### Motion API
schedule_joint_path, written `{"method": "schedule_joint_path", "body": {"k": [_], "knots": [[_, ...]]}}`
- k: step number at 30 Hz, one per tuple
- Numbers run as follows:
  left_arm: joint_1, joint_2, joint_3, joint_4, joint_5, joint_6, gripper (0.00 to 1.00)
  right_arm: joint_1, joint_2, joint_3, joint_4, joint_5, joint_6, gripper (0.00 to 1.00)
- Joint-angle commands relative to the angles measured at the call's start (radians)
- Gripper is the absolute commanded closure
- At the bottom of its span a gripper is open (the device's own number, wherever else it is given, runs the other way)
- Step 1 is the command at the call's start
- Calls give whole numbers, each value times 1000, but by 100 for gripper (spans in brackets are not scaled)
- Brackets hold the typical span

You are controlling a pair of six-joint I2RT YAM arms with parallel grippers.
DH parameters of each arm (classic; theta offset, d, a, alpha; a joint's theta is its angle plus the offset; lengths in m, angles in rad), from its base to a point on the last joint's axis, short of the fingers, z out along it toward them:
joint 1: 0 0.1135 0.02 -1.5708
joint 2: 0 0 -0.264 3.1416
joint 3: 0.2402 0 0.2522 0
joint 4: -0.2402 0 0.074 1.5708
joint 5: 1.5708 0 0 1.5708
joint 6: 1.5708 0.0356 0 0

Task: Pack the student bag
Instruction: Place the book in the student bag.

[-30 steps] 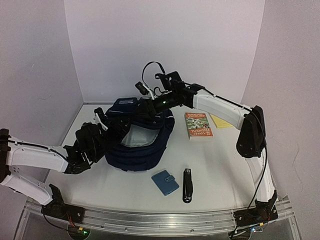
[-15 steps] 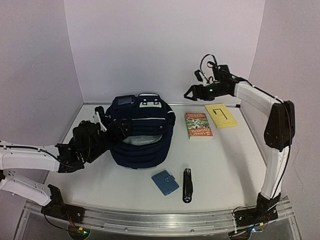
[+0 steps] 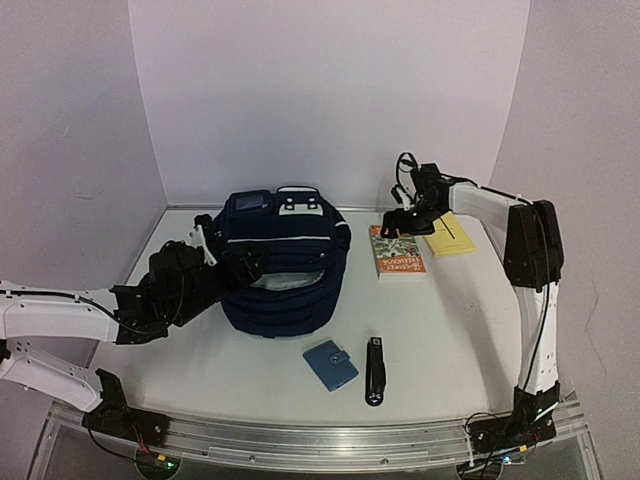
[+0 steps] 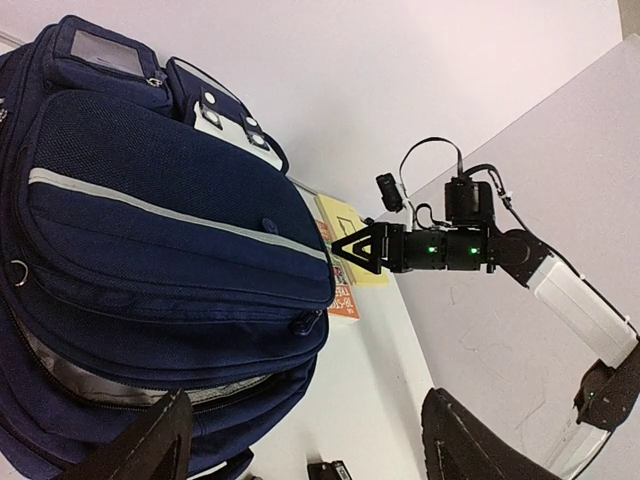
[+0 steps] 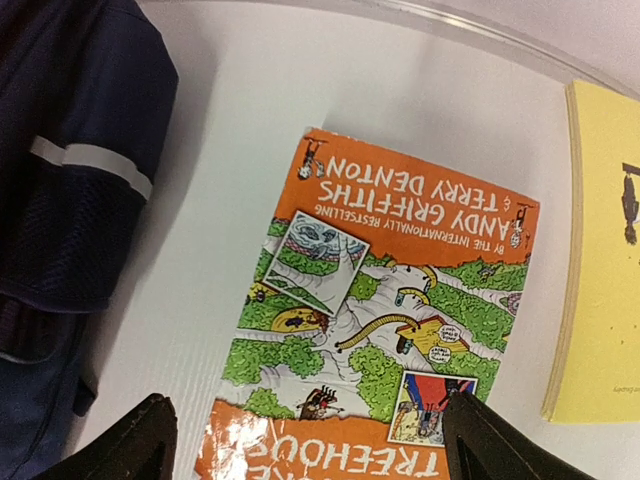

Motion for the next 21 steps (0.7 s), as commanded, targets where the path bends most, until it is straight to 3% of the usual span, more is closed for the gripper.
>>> {"method": "schedule_joint_path", "body": {"k": [1,7,14,21], "knots": [[-7,4,74,-24,18,40,17,-9,30,28,-36,88,7,6],[-21,180,302,-222,84,151,11,-7,69,22,-42,44,-18,5],[-22,246,317,-151,117,144,11,1,113,50,-73,86,-45,2],[-22,230,300,-154,111,140,11,1,121,-37,-106,70,-79,2]]}}
